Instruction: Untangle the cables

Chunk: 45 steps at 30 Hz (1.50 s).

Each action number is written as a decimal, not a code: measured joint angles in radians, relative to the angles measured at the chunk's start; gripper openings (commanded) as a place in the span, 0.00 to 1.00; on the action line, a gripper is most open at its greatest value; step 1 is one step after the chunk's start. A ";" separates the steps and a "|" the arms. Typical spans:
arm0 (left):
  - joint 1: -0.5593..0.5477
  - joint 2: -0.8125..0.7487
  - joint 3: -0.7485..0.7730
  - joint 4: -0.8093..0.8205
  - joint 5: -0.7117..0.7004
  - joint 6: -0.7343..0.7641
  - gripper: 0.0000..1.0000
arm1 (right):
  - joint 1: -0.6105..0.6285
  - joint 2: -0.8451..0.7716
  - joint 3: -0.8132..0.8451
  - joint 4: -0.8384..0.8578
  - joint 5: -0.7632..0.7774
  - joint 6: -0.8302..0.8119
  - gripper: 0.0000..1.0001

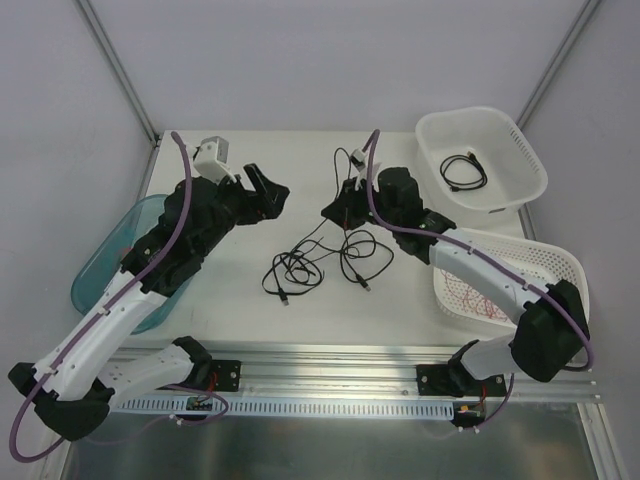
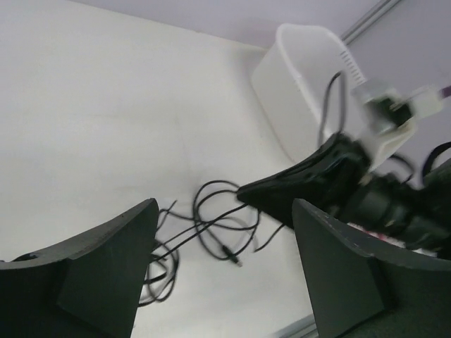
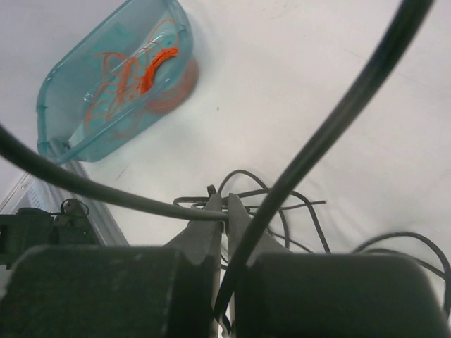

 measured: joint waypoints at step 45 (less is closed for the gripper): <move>0.005 0.214 -0.547 0.388 0.134 -0.101 0.96 | -0.327 -0.104 0.735 -0.480 0.213 -0.126 0.01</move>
